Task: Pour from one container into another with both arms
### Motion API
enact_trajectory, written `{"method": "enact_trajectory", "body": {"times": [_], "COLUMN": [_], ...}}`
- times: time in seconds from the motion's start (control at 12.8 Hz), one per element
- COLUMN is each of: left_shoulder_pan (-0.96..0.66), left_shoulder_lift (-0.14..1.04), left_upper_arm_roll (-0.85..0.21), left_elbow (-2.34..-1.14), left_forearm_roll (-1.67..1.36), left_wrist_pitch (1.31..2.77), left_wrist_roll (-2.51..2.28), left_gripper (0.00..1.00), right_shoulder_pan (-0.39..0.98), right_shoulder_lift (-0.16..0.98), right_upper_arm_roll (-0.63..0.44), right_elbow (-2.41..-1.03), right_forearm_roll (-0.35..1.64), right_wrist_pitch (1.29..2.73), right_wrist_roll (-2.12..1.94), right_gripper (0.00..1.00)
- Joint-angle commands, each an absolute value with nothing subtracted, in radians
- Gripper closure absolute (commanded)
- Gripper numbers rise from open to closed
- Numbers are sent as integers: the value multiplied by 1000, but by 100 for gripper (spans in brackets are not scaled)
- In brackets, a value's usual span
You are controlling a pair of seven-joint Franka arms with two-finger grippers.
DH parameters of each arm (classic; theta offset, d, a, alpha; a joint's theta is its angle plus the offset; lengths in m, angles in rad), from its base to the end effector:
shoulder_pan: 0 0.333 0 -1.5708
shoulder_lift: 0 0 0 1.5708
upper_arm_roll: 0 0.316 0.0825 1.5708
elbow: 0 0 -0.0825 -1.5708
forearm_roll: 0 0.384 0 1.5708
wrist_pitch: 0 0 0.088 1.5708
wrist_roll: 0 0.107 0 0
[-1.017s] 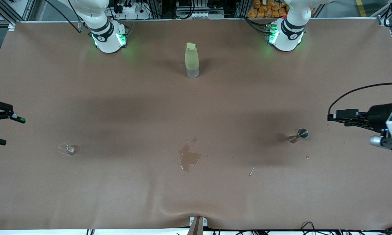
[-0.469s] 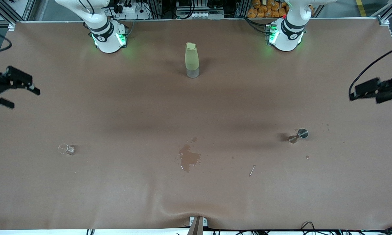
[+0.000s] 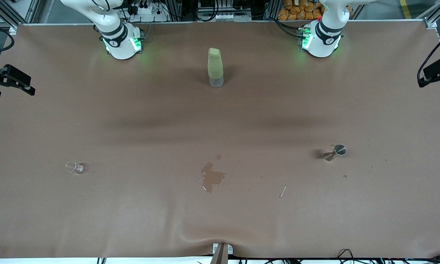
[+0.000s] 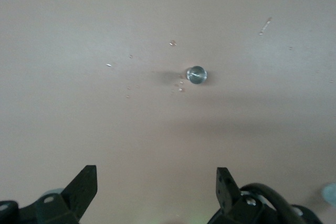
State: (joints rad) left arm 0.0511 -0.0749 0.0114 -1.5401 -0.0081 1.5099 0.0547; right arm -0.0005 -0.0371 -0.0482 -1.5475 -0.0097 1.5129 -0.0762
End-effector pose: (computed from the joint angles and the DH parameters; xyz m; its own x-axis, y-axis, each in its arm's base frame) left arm 0.5235 0.0321 0.6738 0.9990 0.0073 0.0451 0.0070 -1.0000 0.0064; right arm 0.5366 -0.0278 0.6506 0.9996 0.0270 0.0019 0.0269 -0.9996 0.0081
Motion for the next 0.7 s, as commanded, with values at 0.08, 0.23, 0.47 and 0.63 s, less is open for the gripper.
{"method": "enact_trajectory", "body": {"times": [0.08,0.23,0.47,0.63], "left_shoulder_pan": [55,48,3,-14], "left_shoulder_lift": [-170,-167,-167,-166], "left_upper_arm_roll": [-25,-26,-25,-23], "left_elbow": [-1683,-1683,-1671,-1671], "left_forearm_roll": [31,31,31,32], "left_wrist_pitch": [1614,1614,1600,1597], "left_wrist_roll": [70,69,67,67], "left_gripper": [0,0,0,0], "right_shoulder_pan": [17,9,6,5], "right_shoulder_lift": [-69,-67,-66,-66], "right_upper_arm_roll": [-57,-60,-69,-69], "right_elbow": [-1575,-1575,-1575,-1575], "right_forearm_roll": [-31,-17,0,17], "right_wrist_pitch": [1485,1485,1480,1479], "right_wrist_roll": [24,55,43,38], "right_gripper": [0,0,0,0]}}
